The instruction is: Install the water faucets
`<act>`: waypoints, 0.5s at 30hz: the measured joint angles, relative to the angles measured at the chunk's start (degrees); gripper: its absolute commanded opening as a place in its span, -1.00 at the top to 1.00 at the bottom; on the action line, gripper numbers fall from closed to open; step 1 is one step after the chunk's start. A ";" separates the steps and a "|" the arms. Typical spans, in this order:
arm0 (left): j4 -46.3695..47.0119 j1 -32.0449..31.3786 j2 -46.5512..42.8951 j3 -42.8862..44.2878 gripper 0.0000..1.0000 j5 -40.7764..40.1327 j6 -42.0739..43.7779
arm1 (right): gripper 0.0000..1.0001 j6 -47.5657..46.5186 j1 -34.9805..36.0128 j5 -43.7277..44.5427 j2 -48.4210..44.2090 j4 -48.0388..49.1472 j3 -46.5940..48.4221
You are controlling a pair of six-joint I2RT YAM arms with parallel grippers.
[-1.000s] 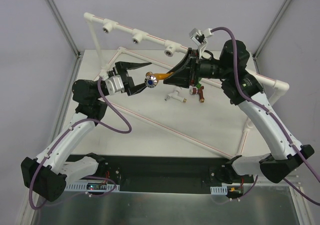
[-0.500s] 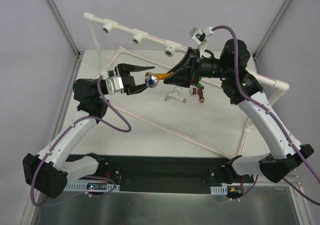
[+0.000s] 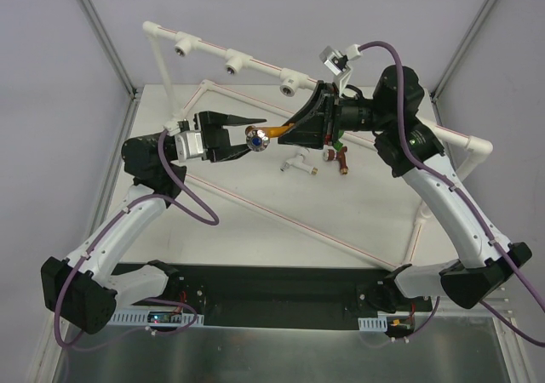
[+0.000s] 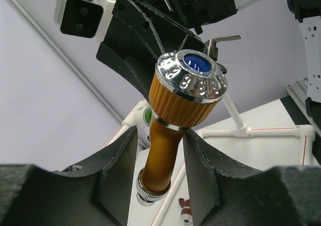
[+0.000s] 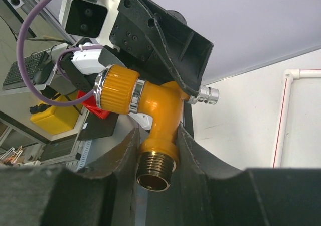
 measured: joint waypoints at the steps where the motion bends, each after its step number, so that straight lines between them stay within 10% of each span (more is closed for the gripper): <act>1: 0.48 0.00 0.17 0.24 0.21 0.09 -0.42 | 0.97 0.13 0.00 -0.11 0.02 0.11 0.00; 15: 3.61 -0.42 1.25 1.20 0.33 1.55 -3.17 | 0.97 2.45 -0.09 -2.03 0.09 2.51 0.00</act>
